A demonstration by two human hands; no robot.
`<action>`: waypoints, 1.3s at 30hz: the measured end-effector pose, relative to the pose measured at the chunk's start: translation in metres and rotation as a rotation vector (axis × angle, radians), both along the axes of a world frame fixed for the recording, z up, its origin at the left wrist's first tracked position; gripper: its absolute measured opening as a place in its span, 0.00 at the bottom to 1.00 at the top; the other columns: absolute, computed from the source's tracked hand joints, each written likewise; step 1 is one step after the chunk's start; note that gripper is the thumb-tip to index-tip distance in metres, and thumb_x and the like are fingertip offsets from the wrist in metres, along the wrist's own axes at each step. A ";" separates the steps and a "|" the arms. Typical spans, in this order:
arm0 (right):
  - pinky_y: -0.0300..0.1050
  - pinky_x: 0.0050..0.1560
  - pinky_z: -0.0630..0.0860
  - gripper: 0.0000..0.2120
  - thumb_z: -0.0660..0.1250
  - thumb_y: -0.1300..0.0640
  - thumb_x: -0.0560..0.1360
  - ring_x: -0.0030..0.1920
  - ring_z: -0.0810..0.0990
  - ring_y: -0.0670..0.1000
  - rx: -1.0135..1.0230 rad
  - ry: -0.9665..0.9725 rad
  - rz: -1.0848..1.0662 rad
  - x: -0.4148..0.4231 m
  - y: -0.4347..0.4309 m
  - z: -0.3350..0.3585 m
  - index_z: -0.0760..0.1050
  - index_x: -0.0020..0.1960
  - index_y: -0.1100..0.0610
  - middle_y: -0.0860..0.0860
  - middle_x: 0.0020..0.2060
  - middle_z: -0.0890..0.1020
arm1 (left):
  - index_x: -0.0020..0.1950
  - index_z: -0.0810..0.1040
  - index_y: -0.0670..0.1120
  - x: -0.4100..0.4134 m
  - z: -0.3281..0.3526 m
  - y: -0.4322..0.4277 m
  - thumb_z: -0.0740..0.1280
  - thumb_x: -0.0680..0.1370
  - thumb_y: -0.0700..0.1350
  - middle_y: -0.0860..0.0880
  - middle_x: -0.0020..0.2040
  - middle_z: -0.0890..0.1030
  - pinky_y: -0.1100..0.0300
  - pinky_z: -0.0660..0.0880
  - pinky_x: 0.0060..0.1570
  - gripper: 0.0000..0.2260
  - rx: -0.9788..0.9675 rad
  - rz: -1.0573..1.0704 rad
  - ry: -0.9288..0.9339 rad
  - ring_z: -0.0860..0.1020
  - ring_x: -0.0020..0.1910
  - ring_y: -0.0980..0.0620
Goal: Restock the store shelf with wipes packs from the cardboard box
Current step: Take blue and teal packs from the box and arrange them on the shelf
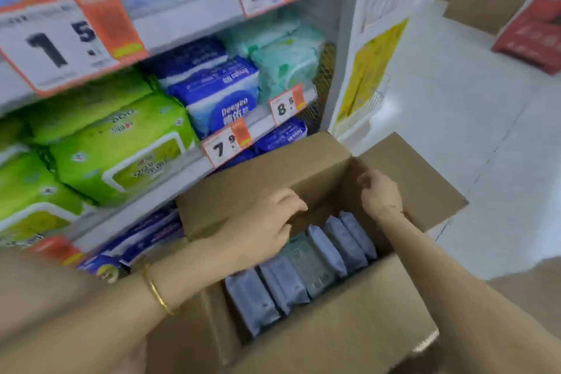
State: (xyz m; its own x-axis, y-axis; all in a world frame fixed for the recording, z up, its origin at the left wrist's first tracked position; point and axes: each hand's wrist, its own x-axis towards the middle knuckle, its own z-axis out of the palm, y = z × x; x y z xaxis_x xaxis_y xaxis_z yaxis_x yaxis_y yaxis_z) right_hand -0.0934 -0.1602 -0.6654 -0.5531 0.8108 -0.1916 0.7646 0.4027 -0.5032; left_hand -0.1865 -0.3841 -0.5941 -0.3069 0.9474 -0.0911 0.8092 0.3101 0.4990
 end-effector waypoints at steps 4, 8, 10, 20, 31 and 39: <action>0.54 0.55 0.76 0.14 0.58 0.64 0.77 0.57 0.76 0.59 -0.100 -0.262 0.109 0.009 0.006 -0.062 0.71 0.61 0.58 0.57 0.59 0.76 | 0.69 0.68 0.51 0.004 -0.023 0.002 0.57 0.80 0.41 0.54 0.71 0.64 0.58 0.64 0.66 0.18 -0.208 -0.054 0.033 0.64 0.69 0.53; 0.54 0.57 0.75 0.17 0.58 0.62 0.78 0.59 0.74 0.60 -0.143 -0.463 0.212 0.002 -0.003 -0.115 0.64 0.67 0.59 0.59 0.63 0.71 | 0.70 0.66 0.52 0.005 -0.037 0.005 0.56 0.80 0.42 0.54 0.72 0.62 0.56 0.65 0.66 0.18 -0.322 -0.047 -0.015 0.63 0.70 0.53; 0.52 0.55 0.75 0.19 0.58 0.59 0.79 0.60 0.74 0.59 -0.165 -0.530 0.269 0.000 -0.013 -0.140 0.63 0.69 0.60 0.59 0.63 0.72 | 0.70 0.66 0.52 0.005 -0.044 0.007 0.56 0.80 0.42 0.54 0.73 0.62 0.56 0.66 0.66 0.18 -0.360 -0.037 -0.034 0.63 0.69 0.52; 0.47 0.49 0.74 0.11 0.61 0.58 0.77 0.57 0.78 0.55 -0.191 -0.845 0.249 -0.004 -0.030 -0.191 0.74 0.59 0.56 0.53 0.56 0.80 | 0.70 0.66 0.53 -0.006 -0.055 0.006 0.56 0.81 0.43 0.56 0.73 0.60 0.57 0.66 0.66 0.17 -0.360 0.019 -0.066 0.62 0.70 0.54; 0.40 0.28 0.71 0.09 0.63 0.54 0.74 0.34 0.73 0.52 -0.536 -0.488 0.586 -0.034 0.005 -0.060 0.70 0.37 0.57 0.51 0.32 0.71 | 0.72 0.62 0.50 -0.024 -0.043 0.003 0.63 0.79 0.46 0.50 0.71 0.65 0.59 0.66 0.66 0.23 -0.216 0.278 -0.267 0.67 0.68 0.54; 0.37 0.42 0.75 0.15 0.65 0.50 0.67 0.39 0.78 0.42 -0.609 -0.086 0.953 -0.058 -0.057 0.082 0.79 0.49 0.56 0.45 0.40 0.82 | 0.72 0.64 0.50 -0.053 0.025 -0.044 0.71 0.74 0.46 0.48 0.66 0.74 0.48 0.72 0.63 0.29 -0.057 0.437 -0.434 0.75 0.62 0.49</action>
